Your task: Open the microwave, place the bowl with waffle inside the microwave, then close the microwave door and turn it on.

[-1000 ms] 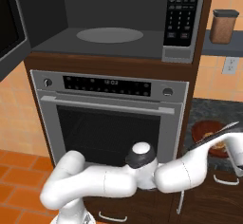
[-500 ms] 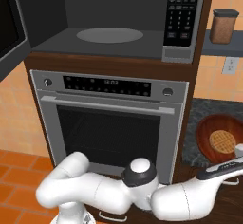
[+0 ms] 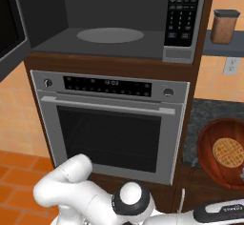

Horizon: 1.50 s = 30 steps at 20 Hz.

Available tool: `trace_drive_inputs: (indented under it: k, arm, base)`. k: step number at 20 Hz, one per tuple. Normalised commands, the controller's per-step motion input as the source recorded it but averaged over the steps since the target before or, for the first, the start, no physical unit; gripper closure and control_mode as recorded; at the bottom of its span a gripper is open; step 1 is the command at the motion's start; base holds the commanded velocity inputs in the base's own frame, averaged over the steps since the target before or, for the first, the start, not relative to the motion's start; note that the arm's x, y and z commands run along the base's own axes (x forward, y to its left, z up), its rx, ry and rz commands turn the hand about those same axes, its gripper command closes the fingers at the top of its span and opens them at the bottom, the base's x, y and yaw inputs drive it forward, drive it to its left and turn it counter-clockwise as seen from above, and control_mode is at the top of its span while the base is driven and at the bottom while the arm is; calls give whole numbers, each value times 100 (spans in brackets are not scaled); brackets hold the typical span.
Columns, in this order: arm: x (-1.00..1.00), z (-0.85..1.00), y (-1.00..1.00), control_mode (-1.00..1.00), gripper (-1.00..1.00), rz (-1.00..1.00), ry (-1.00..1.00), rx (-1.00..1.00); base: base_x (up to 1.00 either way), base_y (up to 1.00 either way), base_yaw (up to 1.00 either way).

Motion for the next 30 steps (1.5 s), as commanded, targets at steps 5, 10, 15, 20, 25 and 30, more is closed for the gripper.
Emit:
trace_drive_inputs:
  k: [5,10,15,20,25,30]
  arm:
    - [-100,54,64,-100,100,0,-18,-5]
    - [-93,71,91,-100,100,-1,-13,-7]
    - [-41,78,100,-100,100,0,0,-18]
    - [3,71,100,-100,100,0,0,-22]
    - [6,47,100,-100,100,-9,0,-24]
    - [37,46,100,-100,100,-22,4,-13]
  base:
    - [0,0,0]
    - [0,0,0]
    - [0,0,0]
    - [0,0,0]
    - [0,0,0]
    - [0,0,0]
